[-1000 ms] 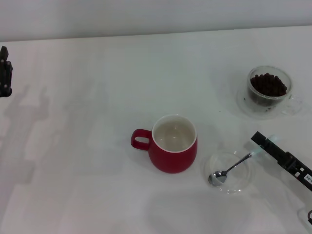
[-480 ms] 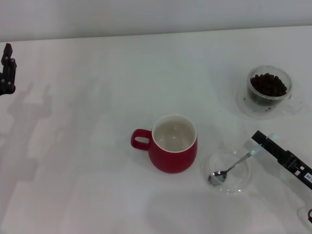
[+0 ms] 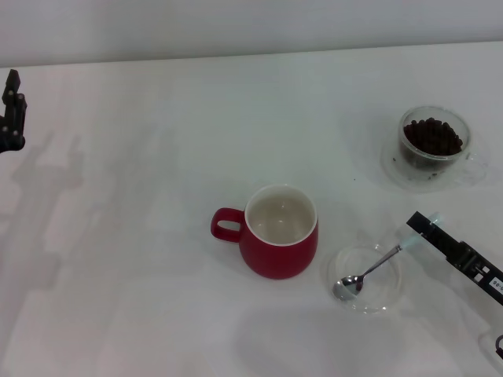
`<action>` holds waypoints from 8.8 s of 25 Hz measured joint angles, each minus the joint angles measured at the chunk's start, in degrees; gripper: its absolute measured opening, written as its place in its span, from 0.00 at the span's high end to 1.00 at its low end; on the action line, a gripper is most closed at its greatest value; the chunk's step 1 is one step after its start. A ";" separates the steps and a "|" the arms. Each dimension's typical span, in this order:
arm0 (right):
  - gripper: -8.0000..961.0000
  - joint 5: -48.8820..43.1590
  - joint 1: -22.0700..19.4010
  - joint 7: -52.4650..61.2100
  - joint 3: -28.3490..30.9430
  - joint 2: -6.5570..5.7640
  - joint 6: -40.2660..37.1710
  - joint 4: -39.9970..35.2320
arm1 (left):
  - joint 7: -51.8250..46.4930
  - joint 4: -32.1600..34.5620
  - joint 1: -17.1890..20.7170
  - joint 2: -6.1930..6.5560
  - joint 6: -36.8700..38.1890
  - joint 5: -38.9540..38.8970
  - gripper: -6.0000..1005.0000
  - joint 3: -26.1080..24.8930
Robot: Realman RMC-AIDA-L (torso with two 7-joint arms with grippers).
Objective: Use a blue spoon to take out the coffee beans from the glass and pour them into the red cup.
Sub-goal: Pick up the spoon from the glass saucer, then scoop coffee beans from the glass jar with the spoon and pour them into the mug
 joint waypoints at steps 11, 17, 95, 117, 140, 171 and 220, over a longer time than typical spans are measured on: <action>0.52 -0.01 0.35 -0.01 -0.19 0.04 -0.54 -0.14 | 0.00 0.02 0.00 0.00 -0.04 0.00 0.57 -0.04; 0.53 -0.06 0.47 -0.01 -0.20 0.04 -0.76 -0.10 | 0.00 -0.06 -0.01 0.00 -0.04 0.00 0.57 -0.04; 0.84 0.08 10.74 -2.15 5.60 -1.86 -3.11 -29.22 | 0.00 -0.13 -0.57 0.09 -0.95 -0.35 0.57 -0.04; 0.84 0.62 10.48 -0.57 5.79 -0.73 -6.44 -28.62 | 0.00 -0.15 -1.25 0.09 -2.99 -0.35 0.57 -0.13; 0.84 4.40 10.78 11.00 6.57 -0.58 -13.02 -23.42 | 0.00 -0.59 -1.12 0.00 -3.11 -0.09 0.57 0.10; 0.84 8.94 10.97 16.55 6.57 -0.49 -15.33 -20.35 | 0.00 -0.59 -1.32 0.00 -3.17 -0.09 0.58 0.14; 0.84 14.34 8.98 28.22 6.66 -0.70 -15.51 -18.25 | 0.00 -0.50 -1.42 0.00 -4.37 0.00 0.57 0.31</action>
